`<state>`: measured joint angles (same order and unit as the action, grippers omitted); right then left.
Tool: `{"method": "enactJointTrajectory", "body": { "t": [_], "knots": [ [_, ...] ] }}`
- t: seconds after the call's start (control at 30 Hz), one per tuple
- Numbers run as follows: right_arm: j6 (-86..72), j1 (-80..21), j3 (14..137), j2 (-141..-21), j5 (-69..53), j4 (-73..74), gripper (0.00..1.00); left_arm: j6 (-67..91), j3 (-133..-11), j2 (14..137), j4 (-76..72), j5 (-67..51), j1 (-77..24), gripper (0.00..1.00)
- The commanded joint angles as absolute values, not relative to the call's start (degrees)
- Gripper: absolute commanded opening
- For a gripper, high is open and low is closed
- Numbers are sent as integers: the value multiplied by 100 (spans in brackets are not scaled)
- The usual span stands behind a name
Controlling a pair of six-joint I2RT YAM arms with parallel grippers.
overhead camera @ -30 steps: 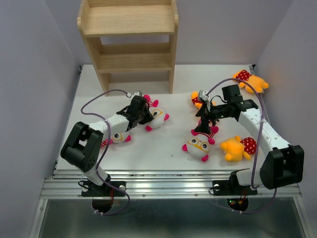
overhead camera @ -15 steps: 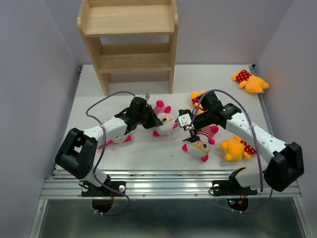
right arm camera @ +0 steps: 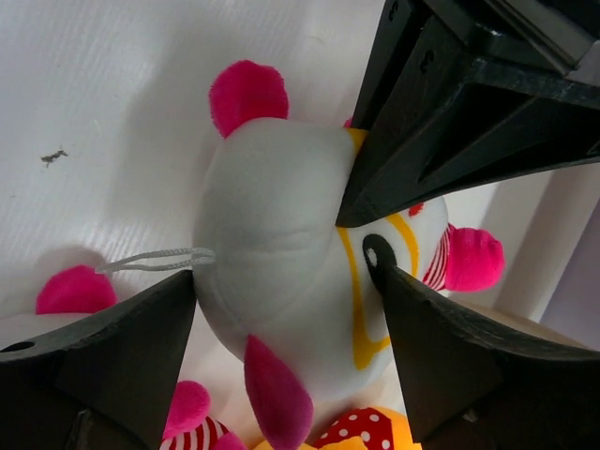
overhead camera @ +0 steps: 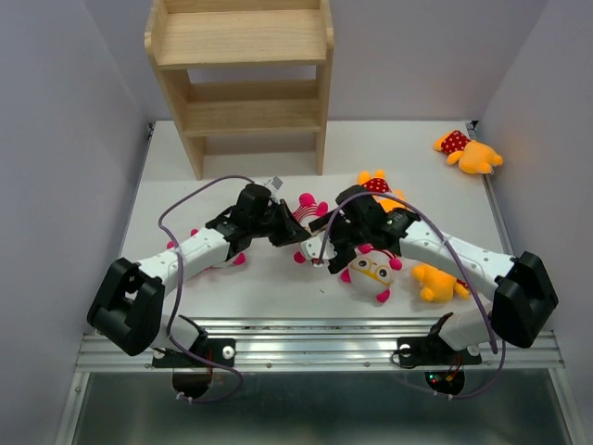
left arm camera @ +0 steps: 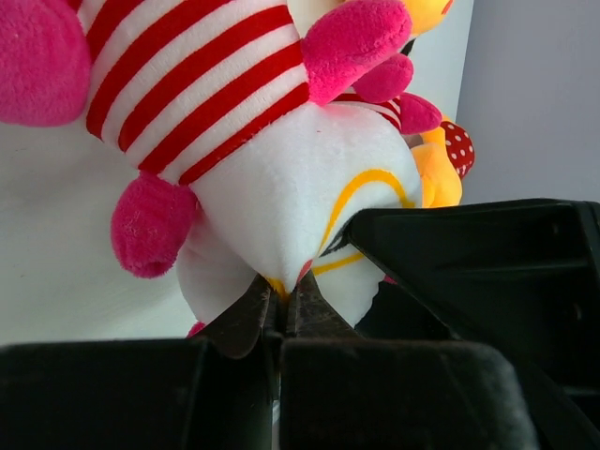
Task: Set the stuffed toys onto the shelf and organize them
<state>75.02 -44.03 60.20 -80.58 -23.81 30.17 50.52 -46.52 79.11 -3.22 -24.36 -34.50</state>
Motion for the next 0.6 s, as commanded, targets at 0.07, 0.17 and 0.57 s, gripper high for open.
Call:
{"method": "enactJointTrajectory", "body": {
  "t": [0.07, 0.17, 0.57],
  "knots": [
    [7734, -4631, 5705, -7945, -1100, 2234, 81, 5291, -4404, 7524, -641, -2830, -3454, 0],
    [7743, -4632, 5441, -7963, -783, 1785, 67, 5387, -4333, 7445, -791, -2944, -3445, 0],
    [6199, -4632, 5923, -8069, -1256, 1608, 1, 5625, -4386, 6681, -607, -2541, -3297, 41]
  ]
}}
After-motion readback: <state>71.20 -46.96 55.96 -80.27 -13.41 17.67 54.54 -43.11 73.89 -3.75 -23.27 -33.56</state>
